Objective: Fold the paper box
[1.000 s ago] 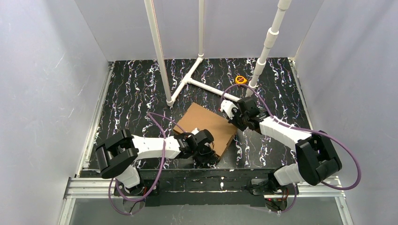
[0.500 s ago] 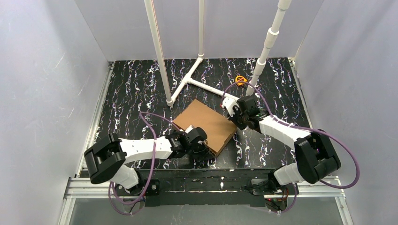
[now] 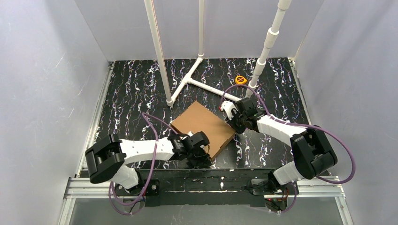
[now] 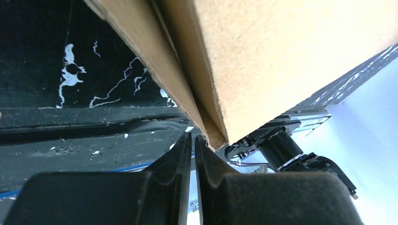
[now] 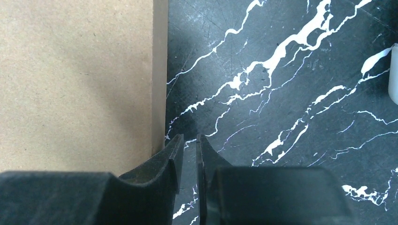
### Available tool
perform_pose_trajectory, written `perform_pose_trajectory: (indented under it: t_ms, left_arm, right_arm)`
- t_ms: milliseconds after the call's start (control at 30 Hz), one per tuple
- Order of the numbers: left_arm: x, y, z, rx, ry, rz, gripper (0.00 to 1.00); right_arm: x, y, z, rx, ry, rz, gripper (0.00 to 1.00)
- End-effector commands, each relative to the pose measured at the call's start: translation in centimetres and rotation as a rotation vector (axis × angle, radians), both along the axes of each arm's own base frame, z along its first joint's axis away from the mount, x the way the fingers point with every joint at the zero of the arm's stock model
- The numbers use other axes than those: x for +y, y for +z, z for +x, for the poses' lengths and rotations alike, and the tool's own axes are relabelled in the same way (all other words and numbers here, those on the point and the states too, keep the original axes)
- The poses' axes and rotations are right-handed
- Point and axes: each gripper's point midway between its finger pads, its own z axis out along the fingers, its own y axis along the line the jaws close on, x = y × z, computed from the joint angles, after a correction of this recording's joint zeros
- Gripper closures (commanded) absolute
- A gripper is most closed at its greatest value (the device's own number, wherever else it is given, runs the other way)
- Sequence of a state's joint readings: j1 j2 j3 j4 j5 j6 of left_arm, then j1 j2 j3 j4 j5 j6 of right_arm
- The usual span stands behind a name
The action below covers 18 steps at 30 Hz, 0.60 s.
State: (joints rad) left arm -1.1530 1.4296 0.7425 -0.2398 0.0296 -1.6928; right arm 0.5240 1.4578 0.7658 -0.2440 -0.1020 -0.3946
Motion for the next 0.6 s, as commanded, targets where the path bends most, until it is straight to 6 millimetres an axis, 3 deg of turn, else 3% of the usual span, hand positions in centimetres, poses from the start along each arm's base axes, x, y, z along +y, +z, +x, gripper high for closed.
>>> perform_pose_trajectory:
  t_ms: [0, 300, 567]
  left_arm:
    - [-0.1, 0.5, 0.9, -0.016, 0.035, 0.08, 0.92]
    - [-2.0, 2.2, 7.9, -0.119, 0.108, 0.088, 0.94]
    - [-4.0, 4.5, 11.6, -0.174, 0.157, 0.012, 0.94]
  right_arm:
    - [0.8, 0.5, 0.0, 0.011, 0.006, 0.029, 0.75]
    - [1.7, 0.5, -1.1, 0.054, 0.043, 0.068, 0.75]
    - [2.9, 0.5, -2.1, 0.09, 0.076, 0.098, 0.75]
